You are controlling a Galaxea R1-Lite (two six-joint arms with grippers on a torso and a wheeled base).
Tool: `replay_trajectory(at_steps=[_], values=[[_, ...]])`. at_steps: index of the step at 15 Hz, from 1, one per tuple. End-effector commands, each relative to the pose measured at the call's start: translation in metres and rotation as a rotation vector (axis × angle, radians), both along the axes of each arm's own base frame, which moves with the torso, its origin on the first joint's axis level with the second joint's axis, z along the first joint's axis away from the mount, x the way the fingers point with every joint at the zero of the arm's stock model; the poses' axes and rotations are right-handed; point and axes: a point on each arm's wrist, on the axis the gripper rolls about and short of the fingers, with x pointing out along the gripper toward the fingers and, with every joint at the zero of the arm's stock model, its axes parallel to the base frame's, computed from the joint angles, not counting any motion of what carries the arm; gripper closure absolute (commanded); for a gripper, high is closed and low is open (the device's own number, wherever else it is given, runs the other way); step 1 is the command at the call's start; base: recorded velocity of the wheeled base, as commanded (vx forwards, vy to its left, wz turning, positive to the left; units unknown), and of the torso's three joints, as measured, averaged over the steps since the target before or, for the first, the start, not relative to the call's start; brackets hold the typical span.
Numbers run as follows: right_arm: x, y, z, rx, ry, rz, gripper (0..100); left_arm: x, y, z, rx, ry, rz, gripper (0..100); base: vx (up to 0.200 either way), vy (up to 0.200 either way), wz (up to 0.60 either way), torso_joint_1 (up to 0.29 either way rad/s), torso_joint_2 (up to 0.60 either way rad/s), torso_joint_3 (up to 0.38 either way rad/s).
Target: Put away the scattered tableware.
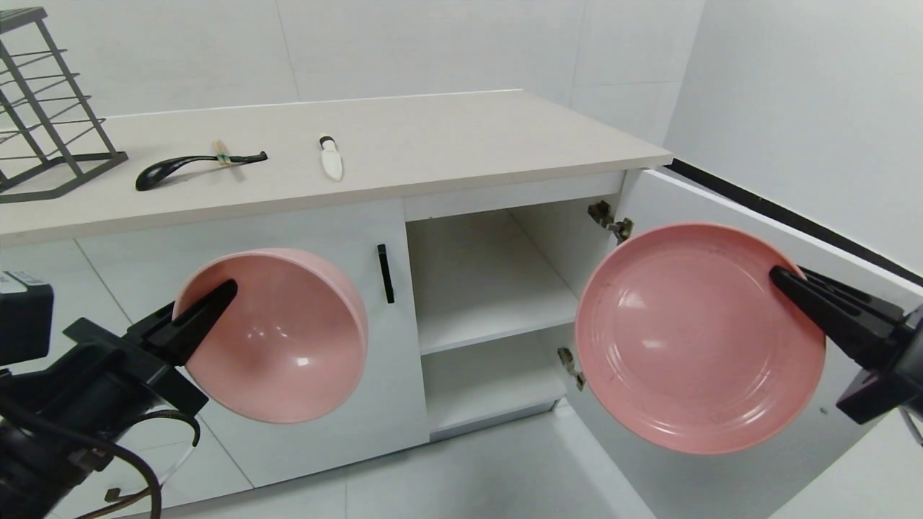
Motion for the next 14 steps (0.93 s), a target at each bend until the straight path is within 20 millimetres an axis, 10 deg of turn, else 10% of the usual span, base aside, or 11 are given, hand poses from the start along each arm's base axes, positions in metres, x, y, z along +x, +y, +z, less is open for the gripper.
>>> replay_trajectory(at_steps=[1,14], values=[[0.0004,0.0002,-0.0014,-0.003,0.007,0.000,100,0.0003,-0.0001,-0.0001,0.000,0.001,0.000,100,0.000,0.000,0.00,-0.110,0.27,0.124],[0.0041,0.0068,-0.0044,0.000,-0.003,0.032,100,0.0014,-0.0007,-0.0019,0.003,0.011,-0.001,100,0.000,0.000,0.00,-0.009,0.07,0.026]])
